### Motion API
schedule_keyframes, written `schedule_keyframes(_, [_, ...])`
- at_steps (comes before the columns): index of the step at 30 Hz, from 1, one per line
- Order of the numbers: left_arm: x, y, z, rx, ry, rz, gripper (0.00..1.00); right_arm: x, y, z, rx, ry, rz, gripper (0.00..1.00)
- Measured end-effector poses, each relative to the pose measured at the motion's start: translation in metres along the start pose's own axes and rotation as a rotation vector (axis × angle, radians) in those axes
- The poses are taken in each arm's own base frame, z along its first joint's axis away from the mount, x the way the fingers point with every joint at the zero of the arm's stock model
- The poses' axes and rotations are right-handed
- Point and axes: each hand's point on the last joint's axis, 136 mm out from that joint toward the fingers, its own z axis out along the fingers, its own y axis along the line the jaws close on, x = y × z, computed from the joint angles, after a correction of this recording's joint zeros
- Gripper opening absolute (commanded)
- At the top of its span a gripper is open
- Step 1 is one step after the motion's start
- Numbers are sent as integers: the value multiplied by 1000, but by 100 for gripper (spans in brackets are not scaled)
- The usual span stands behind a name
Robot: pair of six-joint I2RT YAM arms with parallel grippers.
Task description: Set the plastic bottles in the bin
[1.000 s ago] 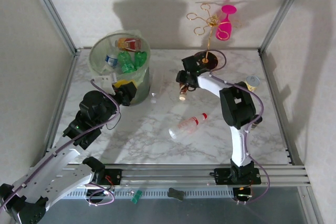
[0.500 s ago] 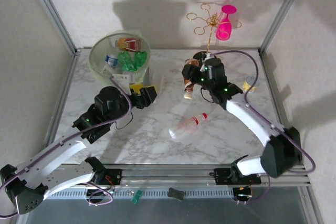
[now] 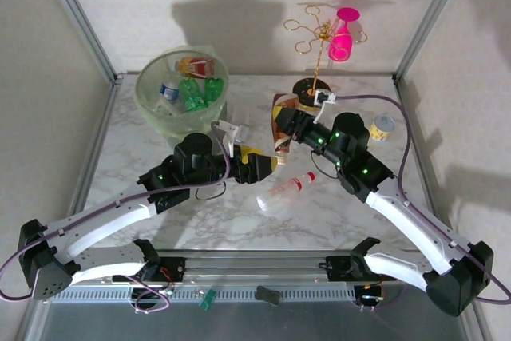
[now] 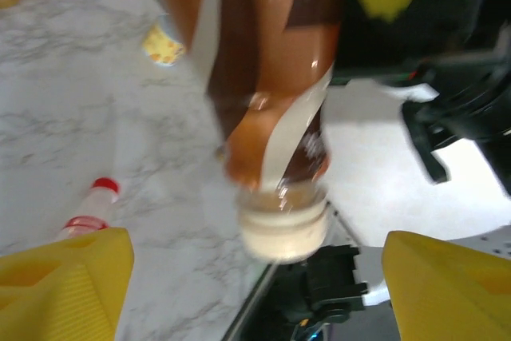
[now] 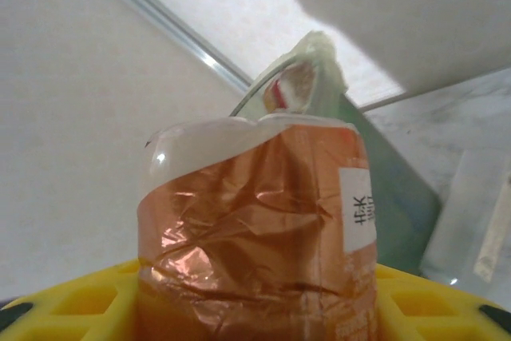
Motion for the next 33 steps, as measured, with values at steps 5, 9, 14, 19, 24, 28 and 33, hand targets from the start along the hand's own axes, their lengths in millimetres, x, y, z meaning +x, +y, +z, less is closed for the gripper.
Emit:
schedule_keyframes(5, [1, -17, 5, 81, 10, -3, 75, 7, 24, -6, -70, 11, 0, 47])
schedule_keyframes(9, [0, -19, 10, 86, 17, -5, 72, 8, 43, -10, -136, 13, 9, 47])
schedule_keyframes(14, [-18, -33, 13, 105, -5, 17, 60, 13, 59, -12, -193, 25, 19, 46])
schedule_keyframes(19, [-24, -38, 11, 116, -18, 21, 40, 15, 64, -13, -216, 21, 17, 46])
schedule_keyframes(24, [-23, -38, 11, 115, -14, 5, 29, 16, 62, -13, -216, 14, 12, 46])
schedule_keyframes(28, [-22, -39, 12, 114, -10, 5, 28, 17, 62, -15, -216, 11, 11, 58])
schedule_keyframes(33, [-22, -31, 7, 55, -18, 28, 24, 16, 52, -18, -153, -4, 0, 88])
